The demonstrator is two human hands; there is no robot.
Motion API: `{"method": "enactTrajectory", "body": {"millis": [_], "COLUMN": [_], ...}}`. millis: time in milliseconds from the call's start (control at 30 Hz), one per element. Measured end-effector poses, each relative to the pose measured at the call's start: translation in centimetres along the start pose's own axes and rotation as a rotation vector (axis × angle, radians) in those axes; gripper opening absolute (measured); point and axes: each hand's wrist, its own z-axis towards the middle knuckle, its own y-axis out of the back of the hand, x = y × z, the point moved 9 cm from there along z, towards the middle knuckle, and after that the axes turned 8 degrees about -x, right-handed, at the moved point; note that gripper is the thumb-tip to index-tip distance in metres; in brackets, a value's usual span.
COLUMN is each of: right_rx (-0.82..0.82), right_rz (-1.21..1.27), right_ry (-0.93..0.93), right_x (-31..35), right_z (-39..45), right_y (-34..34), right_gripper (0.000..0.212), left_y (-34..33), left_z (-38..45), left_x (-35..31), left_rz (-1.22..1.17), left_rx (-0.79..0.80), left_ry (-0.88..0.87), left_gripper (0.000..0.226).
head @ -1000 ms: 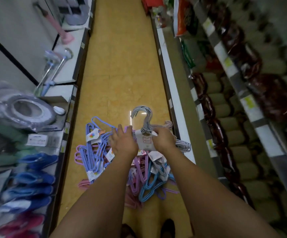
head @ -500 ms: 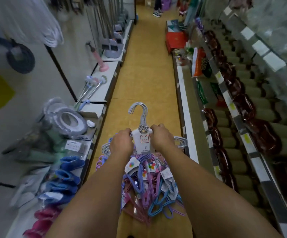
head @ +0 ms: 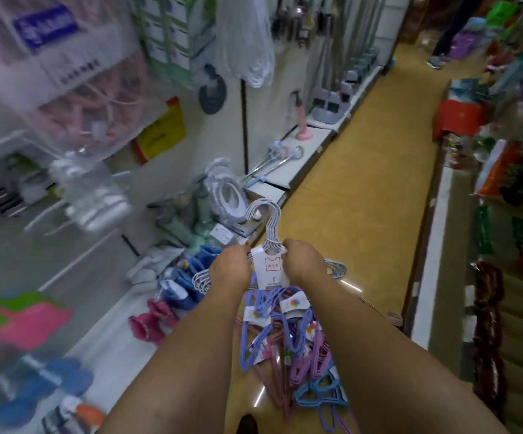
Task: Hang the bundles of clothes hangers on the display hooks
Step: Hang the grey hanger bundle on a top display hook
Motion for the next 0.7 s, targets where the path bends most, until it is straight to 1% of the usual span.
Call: {"method": "enactTrajectory", "body": {"millis": [133,267,433,500,600,700], "right_rx": [0.045,0.082,0.159,0.180,0.170,0.146], "right_rz": [-0.028,-0.052,-0.042,-0.051,-0.092,-0.110], "right_ry": [0.130,0.288,0.455,0.516,0.618,0.710], "right_x": [4.2,9.4,16.4,19.2,23.5,28.1], "right_z": [-2.1,-4.9,-9.8,-12.1,-15.7,-20.0], "right_y": [-1.5,-3.5,-6.0,-7.0,-8.3,-9.3], "right_gripper": [0.026,0.030,0.032,0.033,0.032,0.031], "left_y": [1.8,4.1,7.3,8.8,10.9,13.2], "left_z": [-3.7,-8.1,-13.9,-16.4,-20.3,-24.8], "left_x": [4.3,9.8,16.8,19.2,22.7,26.9], "left_rz": [-0.041,-0.044,-0.060,-0.067,-0.082,-0.061], "left_rx": [-0.016,-0.068,-0.085,-0.126,-0.205,-0.265], "left_ry": [0.159,0.307,0.489,0.535,0.594,0.660], "left_gripper": [0.033,0.035,0.031,0.027,0.021,0.021]}}
